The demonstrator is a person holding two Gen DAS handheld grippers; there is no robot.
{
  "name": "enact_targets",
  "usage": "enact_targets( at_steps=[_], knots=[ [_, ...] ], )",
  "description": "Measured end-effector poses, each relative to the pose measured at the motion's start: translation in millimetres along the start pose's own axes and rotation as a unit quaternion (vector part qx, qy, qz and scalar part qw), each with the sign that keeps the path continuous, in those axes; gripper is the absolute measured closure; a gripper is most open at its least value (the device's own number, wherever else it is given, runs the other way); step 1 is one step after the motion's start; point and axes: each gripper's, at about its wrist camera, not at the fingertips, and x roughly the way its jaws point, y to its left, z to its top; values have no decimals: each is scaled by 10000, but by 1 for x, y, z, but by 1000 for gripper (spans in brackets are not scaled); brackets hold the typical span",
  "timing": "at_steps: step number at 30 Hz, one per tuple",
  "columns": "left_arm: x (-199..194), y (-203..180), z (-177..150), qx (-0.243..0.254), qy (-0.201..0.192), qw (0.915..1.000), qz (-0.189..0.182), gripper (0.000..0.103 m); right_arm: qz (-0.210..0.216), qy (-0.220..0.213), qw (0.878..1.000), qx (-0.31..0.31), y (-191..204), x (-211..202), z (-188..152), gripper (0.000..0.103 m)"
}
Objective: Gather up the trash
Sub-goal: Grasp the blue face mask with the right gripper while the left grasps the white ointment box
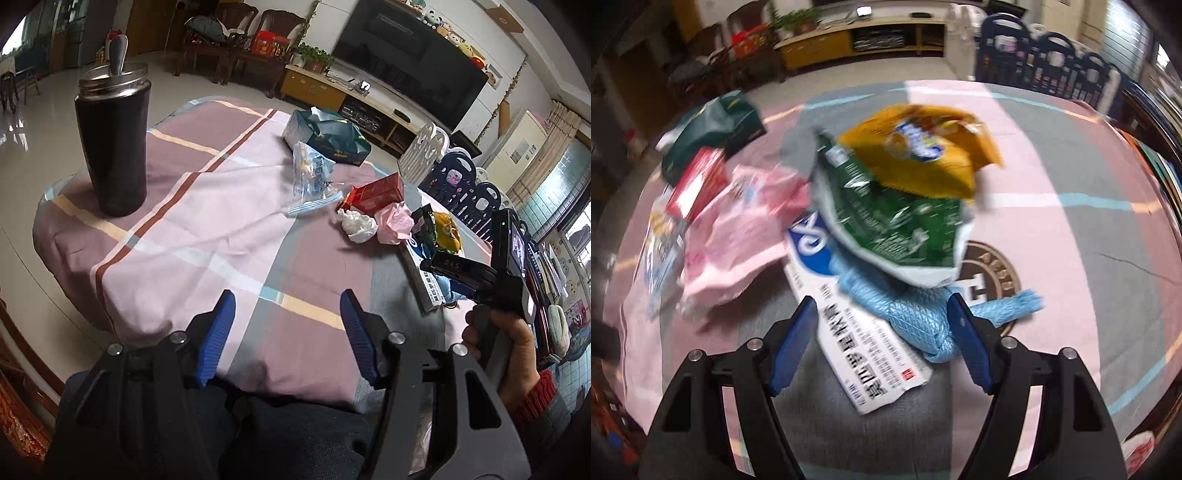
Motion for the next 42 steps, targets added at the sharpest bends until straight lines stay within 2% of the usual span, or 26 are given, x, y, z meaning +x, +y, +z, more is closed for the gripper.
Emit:
enact_targets(
  at_steps=[3, 6, 7, 9, 10, 12, 14, 15, 16, 18, 20, 23, 25, 27, 28, 31, 34, 37, 38, 39, 40, 41, 42],
  knots=[
    [-1, -1, -1, -1, -27, 10000, -41, 42, 924, 272, 9950, -280, 20, -9, -15, 30],
    [-3, -2, 0, 30, -88, 9999, -68, 40, 1980, 654, 9753, -728, 41, -22, -31, 31],
    [-4, -2, 0, 26, -100, 9999, -71, 39, 1922, 506, 9766, -827, 44, -30, -35, 31],
    [-4, -1, -1, -4, -108, 9999, -73, 39, 938, -113, 9900, -1046, 45, -44, -37, 31],
    [-3, 0, -1, -22, -98, 9999, -67, 39, 537, -244, 9914, -1164, 46, -43, -38, 31],
    [-1, 1, -2, -43, -65, 10000, -51, 39, -271, -222, 9875, -1537, 51, -30, -40, 31],
    [1, 1, -4, -36, -35, 10000, -38, 39, -681, -185, 9816, -1775, 50, -16, -44, 31],
    [2, 0, -4, -21, -35, 10000, -26, 38, -842, -177, 9795, -1820, 48, -8, -44, 35],
    [3, 0, -4, 3, -34, 10000, -15, 38, -873, -121, 9803, -1765, 44, -2, -43, 39],
    [4, -1, -5, 28, -28, 10000, -15, 37, -727, 29, 9867, -1453, 33, 6, -39, 67],
    [5, -1, -3, 44, 4, 10000, -60, 37, -515, -9, 9916, -1183, 22, 1, -35, 75],
    [12, -12, 10, 207, 99, 9996, -169, 38, -317, -287, 9939, -1013, 9, -24, -35, 76],
    [30, -36, 21, 752, 445, 9957, -293, 34, -179, -344, 9954, -880, 1, -40, -39, 76],
    [52, -64, 31, 1204, 715, 9888, -524, 31, 4, -327, 9975, -627, -17, -60, -50, 76],
    [62, -77, 36, 1358, 790, 9856, -629, 24, 44, -326, 9981, -517, -24, -71, -57, 76],
    [102, -119, 44, 2009, 1137, 9692, -859, 19, 72, -359, 9993, -103, -59, -104, -80, 76],
    [135, -149, 43, 2525, 1375, 9543, -812, 19, 31, -374, 9985, 396, -93, -135, -108, 76],
    [164, -163, 36, 2737, 1656, 9448, -708, 20, -239, -317, 9967, 704, -120, -152, -128, 76],
    [170, -165, 35, 2737, 1736, 9435, -688, 21, -346, -301, 9954, 842, -130, -158, -135, 76],
    [175, -167, 34, 2723, 1792, 9430, -675, 33, -411, -299, 9943, 934, -135, -162, -141, 76],
    [178, -168, 33, 2688, 1832, 9429, -715, 54, -484, -305, 9929, 1043, -141, -166, -147, 76],
    [180, -167, 32, 2627, 1907, 9426, -784, 62, -558, -335, 9905, 1212, -149, -173, -153, 76],
    [179, -166, 29, 2562, 1965, 9421, -907, 63, -583, -382, 9883, 1357, -155, -180, -159, 76]
  ],
)
